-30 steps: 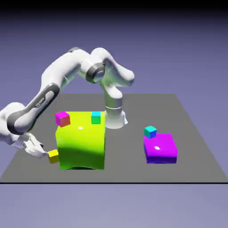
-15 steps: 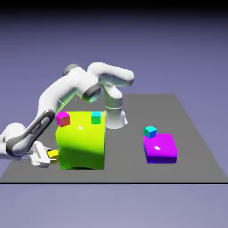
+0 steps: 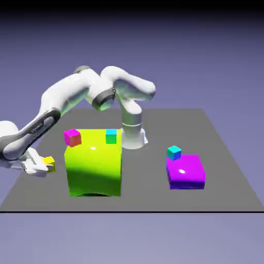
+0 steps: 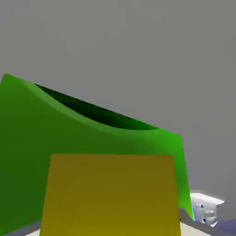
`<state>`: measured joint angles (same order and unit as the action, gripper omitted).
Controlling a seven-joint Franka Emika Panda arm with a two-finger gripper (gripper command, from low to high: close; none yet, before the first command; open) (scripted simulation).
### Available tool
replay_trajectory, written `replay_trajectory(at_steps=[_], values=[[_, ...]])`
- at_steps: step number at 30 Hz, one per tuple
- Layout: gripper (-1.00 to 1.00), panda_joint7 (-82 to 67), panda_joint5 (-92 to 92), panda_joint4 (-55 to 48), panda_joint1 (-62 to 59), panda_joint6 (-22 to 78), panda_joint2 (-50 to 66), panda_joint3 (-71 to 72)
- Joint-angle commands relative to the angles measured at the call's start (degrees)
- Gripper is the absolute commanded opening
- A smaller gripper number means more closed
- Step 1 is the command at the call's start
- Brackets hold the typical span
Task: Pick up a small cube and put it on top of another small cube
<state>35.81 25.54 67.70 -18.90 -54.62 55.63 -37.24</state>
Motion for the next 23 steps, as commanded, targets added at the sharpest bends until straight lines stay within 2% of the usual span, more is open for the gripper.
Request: replay_trajectory(at_steps=[1, 6, 11, 21, 22, 23], values=[[-1.0, -1.4, -2.1, 0.8, 1.4, 0.9, -2.1, -0.1], [-1.0, -8.3, -12.3, 4.5, 8.6, 5.3, -12.5, -0.3], [-1.0, -11.3, -18.1, 4.1, 14.9, 10.6, -14.6, -3.3], [-1.0, -9.0, -19.4, 23.0, 20.6, -0.7, -22.1, -4.3], [1.0, -9.0, -19.4, 23.0, 20.6, -0.7, -22.1, -4.3], [1.0, -9.0, -19.4, 23.0, 20.6, -0.7, -22.1, -4.3]])
